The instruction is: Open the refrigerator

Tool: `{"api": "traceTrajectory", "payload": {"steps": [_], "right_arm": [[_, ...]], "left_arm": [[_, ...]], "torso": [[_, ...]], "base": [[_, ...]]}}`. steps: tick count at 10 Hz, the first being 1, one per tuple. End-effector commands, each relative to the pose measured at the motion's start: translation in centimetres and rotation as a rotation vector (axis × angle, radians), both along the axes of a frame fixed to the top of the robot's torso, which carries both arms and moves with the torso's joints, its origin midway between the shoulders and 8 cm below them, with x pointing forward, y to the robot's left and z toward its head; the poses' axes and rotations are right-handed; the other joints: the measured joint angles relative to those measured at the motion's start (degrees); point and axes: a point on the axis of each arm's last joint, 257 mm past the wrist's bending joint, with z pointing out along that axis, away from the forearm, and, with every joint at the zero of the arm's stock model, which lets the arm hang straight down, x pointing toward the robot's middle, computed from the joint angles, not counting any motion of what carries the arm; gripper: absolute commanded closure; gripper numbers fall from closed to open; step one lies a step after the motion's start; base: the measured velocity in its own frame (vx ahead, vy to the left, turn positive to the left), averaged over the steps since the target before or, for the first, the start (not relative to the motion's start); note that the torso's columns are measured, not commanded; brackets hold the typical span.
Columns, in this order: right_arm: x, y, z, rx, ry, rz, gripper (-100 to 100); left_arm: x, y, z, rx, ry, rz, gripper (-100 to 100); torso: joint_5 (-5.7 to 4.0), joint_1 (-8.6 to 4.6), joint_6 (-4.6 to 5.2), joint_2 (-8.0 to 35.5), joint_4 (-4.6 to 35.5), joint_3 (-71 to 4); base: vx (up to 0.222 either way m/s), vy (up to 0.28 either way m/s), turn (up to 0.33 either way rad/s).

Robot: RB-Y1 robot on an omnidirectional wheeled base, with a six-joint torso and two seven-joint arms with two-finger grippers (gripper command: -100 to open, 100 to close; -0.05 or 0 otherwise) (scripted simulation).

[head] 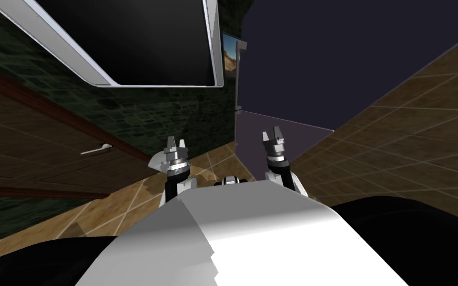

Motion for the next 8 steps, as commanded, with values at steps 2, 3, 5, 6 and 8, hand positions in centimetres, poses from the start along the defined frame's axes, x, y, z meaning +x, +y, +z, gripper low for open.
{"api": "traceTrajectory", "payload": {"steps": [2, 3, 5, 6, 8], "right_arm": [[1.3, -0.1, -2.5, -0.206, 0.069, -0.085, -100], [1.6, -0.4, -3.3, -0.272, 0.088, -0.114, -100], [2.4, -1.0, -4.9, -0.413, 0.125, -0.175, -100], [2.7, -1.4, -5.7, -0.489, 0.142, -0.208, -100], [3.4, -2.6, -7.3, -0.644, 0.175, -0.276, -100]], "left_arm": [[0.0, 0.0, 0.0, 0.0, 0.0, 0.0, 0], [0.0, 0.0, 0.0, 0.0, 0.0, 0.0, 0], [0.0, 0.0, 0.0, 0.0, 0.0, 0.0, 0], [0.0, 0.0, 0.0, 0.0, 0.0, 0.0, 0], [0.0, 0.0, 0.0, 0.0, 0.0, 0.0, 0]], "torso": [[0.0, 0.02, 0.0, 0.04, 0.03, 0.01], [0.01, 0.03, 0.0, 0.04, 0.03, 0.01], [0.0, 0.0, -0.01, 0.05, 0.03, 0.02], [0.0, 0.0, 0.01, 0.04, 0.03, 0.01], [-0.01, 0.0, -0.01, 0.05, 0.03, 0.02]], "base": [[0.056, 0.029, 0.101], [0.057, 0.033, 0.125], [0.066, 0.029, 0.14], [0.071, 0.021, 0.118], [0.066, 0.03, 0.172]]}}
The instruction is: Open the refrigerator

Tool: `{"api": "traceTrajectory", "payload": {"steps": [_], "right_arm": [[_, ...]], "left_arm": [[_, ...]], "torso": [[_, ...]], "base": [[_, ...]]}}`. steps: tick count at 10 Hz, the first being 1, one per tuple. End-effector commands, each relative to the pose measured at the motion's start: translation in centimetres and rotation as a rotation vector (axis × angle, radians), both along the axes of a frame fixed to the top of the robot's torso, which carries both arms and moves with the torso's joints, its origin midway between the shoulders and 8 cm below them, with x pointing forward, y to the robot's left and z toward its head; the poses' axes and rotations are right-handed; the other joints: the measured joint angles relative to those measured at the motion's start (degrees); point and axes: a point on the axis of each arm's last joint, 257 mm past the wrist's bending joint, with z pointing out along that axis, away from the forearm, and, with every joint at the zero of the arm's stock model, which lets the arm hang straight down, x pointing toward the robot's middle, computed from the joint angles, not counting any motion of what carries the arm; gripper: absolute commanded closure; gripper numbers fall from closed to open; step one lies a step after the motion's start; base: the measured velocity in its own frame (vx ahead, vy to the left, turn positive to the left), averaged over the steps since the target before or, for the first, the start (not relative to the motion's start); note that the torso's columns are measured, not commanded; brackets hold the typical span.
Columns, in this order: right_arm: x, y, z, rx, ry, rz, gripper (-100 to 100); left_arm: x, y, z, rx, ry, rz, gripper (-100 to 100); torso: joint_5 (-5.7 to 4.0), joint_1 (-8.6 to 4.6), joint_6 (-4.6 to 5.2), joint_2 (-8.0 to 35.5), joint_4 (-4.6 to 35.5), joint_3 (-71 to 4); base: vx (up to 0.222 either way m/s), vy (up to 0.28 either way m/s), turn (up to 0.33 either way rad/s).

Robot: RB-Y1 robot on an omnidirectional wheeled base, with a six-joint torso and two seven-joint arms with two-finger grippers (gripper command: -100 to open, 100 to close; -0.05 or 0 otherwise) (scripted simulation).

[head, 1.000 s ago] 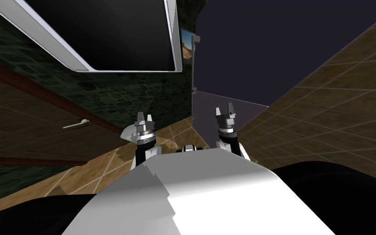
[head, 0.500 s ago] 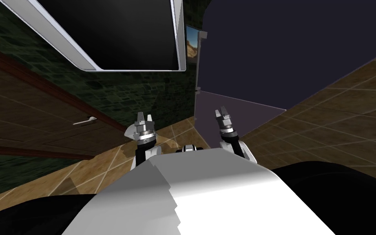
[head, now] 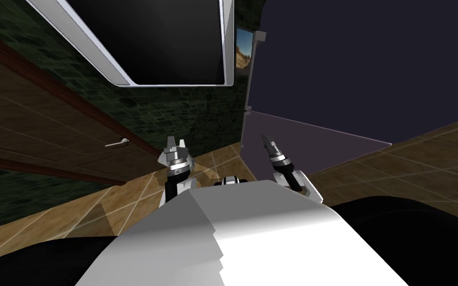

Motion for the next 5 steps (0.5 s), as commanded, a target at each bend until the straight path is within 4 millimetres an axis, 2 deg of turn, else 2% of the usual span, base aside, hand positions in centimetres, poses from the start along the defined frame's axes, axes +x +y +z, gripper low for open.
{"api": "traceTrajectory", "payload": {"steps": [1, 2, 3, 5], "right_arm": [[0.8, -1.7, -2.3, -0.214, 0.043, -0.088, -100], [1.1, -2.5, -3.1, -0.295, 0.057, -0.121, -100], [1.1, -2.5, -3.1, -0.305, 0.058, -0.123, -100], [1.8, -4.4, -4.6, -0.479, 0.085, -0.191, -100]], "left_arm": [[0.0, 0.0, 0.0, 0.0, 0.0, 0.0, 0], [0.0, 0.0, 0.0, 0.0, 0.0, 0.0, 0], [0.0, 0.0, 0.0, 0.0, 0.0, 0.0, 0], [0.0, 0.0, 0.0, 0.0, 0.0, 0.0, 0]], "torso": [[0.01, 0.04, 0.01, 0.02, 0.01, 0.01], [0.02, 0.03, 0.03, 0.0, 0.0, 0.0], [0.01, 0.03, 0.0, -0.05, -0.01, -0.03], [-0.01, -0.05, 0.0, 0.11, 0.03, 0.07]], "base": [[0.081, 0.034, 0.136], [0.095, 0.037, 0.143], [0.059, 0.02, 0.057], [0.053, 0.013, 0.148]]}}
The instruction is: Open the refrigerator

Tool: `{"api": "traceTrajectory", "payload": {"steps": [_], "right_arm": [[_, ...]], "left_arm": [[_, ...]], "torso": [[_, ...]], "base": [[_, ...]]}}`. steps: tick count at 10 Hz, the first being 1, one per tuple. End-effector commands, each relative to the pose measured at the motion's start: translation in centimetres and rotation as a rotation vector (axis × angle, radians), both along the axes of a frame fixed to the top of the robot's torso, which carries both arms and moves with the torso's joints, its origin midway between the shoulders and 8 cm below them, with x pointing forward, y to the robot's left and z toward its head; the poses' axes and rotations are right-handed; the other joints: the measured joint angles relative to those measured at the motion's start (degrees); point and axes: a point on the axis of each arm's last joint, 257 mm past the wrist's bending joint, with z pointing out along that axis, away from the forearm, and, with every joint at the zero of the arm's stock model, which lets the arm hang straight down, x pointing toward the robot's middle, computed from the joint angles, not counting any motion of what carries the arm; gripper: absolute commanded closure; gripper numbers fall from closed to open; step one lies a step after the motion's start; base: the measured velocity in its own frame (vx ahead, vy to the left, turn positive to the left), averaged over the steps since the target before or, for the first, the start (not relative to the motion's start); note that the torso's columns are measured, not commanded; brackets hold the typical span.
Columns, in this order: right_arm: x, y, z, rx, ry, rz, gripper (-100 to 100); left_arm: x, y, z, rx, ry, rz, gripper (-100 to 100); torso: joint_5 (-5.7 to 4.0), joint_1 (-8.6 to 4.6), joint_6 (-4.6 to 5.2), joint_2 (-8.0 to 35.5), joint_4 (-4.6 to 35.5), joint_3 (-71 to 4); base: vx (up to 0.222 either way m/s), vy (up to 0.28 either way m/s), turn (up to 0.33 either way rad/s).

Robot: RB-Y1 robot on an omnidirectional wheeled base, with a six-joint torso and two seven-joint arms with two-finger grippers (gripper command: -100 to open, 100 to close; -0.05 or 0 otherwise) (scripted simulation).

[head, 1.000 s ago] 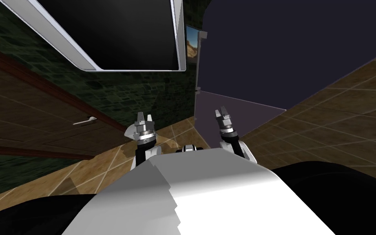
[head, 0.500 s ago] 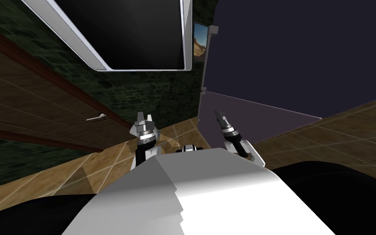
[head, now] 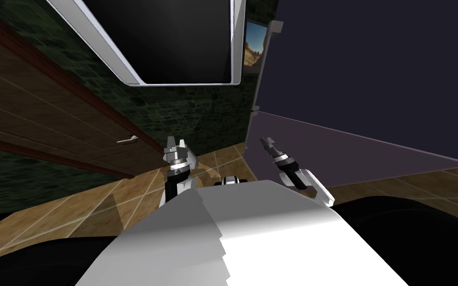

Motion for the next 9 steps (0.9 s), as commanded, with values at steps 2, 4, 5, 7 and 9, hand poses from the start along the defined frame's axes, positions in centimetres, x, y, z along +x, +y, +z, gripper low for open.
{"api": "traceTrajectory", "payload": {"steps": [2, 4, 5, 7, 9], "right_arm": [[0.7, -2.6, -2.0, -0.231, 0.035, -0.086, -100], [1.3, -5.2, -3.2, -0.41, 0.06, -0.155, -100], [1.3, -5.2, -3.2, -0.421, 0.06, -0.154, -100], [1.9, -8.2, -4.1, -0.608, 0.083, -0.224, -100], [2.1, -9.9, -4.4, -0.71, 0.094, -0.257, -100]], "left_arm": [[0.0, 0.0, 0.0, 0.0, 0.0, 0.0, 0], [0.0, 0.0, 0.0, 0.0, 0.0, 0.0, 0], [0.0, 0.0, 0.0, 0.0, 0.0, 0.0, 0], [0.0, 0.0, 0.0, 0.0, 0.0, 0.0, 0], [0.0, 0.0, 0.0, 0.0, 0.0, 0.0, 0]], "torso": [[0.01, 0.04, 0.03, -0.07, -0.02, -0.04], [0.02, 0.08, -0.03, -0.16, -0.05, -0.1], [0.02, 0.06, 0.01, -0.21, -0.06, -0.13], [0.01, 0.02, 0.0, -0.04, -0.01, -0.02], [0.02, 0.09, 0.0, -0.15, -0.05, -0.09]], "base": [[0.046, 0.015, 0.059], [0.074, 0.021, 0.213], [0.063, 0.014, 0.021], [0.062, 0.016, 0.129], [0.071, 0.022, 0.122]]}}
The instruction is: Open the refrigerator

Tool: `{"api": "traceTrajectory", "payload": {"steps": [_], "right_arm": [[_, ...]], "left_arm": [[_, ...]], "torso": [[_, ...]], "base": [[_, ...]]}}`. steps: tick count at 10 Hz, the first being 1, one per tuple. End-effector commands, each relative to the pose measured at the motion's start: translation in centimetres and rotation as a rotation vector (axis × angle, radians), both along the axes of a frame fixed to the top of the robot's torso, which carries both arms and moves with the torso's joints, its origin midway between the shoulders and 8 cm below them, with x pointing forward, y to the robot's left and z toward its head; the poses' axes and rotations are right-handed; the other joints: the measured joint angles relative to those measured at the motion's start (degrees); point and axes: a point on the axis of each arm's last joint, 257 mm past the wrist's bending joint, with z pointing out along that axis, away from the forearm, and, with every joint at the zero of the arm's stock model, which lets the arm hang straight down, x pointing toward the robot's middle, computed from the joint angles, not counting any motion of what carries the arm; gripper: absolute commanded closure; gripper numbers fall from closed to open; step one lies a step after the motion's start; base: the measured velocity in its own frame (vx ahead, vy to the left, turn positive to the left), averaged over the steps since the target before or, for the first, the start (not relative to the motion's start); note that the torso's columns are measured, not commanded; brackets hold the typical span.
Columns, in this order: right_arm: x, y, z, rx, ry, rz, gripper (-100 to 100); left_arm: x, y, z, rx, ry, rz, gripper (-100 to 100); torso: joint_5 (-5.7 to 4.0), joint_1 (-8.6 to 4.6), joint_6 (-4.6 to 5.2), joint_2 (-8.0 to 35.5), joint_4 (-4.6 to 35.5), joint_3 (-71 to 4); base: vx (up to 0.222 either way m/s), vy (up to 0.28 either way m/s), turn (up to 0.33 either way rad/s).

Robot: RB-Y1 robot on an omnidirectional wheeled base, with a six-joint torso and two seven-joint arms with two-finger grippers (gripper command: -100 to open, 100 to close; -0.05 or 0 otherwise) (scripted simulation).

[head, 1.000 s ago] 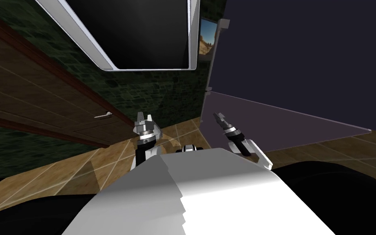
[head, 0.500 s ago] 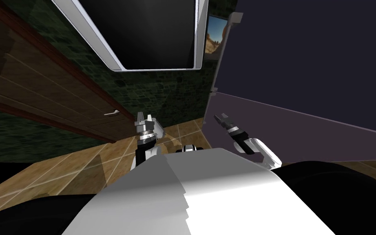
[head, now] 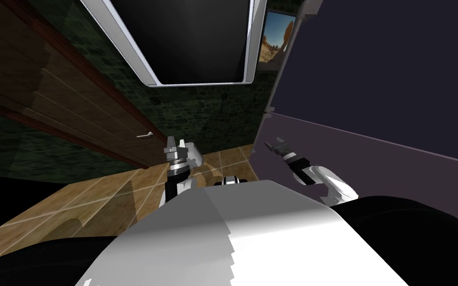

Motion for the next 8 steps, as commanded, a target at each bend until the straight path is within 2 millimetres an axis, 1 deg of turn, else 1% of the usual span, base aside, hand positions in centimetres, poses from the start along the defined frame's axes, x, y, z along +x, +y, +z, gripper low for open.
{"api": "traceTrajectory", "payload": {"steps": [1, 4, 5, 8], "right_arm": [[0.4, -2.9, -0.1, -0.171, 0.017, -0.055, -100], [0.9, -8.2, 0.1, -0.44, 0.043, -0.155, -100], [1.0, -8.2, 0.2, -0.454, 0.043, -0.152, -100], [1.4, -13.2, 1.6, -0.712, 0.061, -0.241, -100]], "left_arm": [[0.0, 0.0, 0.0, 0.0, 0.0, 0.0, 0], [0.0, 0.0, 0.0, 0.0, 0.0, 0.0, 0], [0.0, 0.0, 0.0, 0.0, 0.0, 0.0, 0], [0.0, 0.0, 0.0, 0.0, 0.0, 0.0, 0]], "torso": [[-0.01, -0.05, 0.04, 0.07, 0.02, 0.03], [-0.01, -0.04, 0.0, -0.02, 0.0, -0.01], [-0.01, -0.04, 0.01, -0.01, -0.01, -0.02], [0.0, -0.02, 0.0, 0.06, 0.02, 0.03]], "base": [[0.053, 0.014, 0.105], [0.08, 0.005, 0.168], [0.057, 0.007, 0.047], [0.063, 0.01, 0.139]]}}
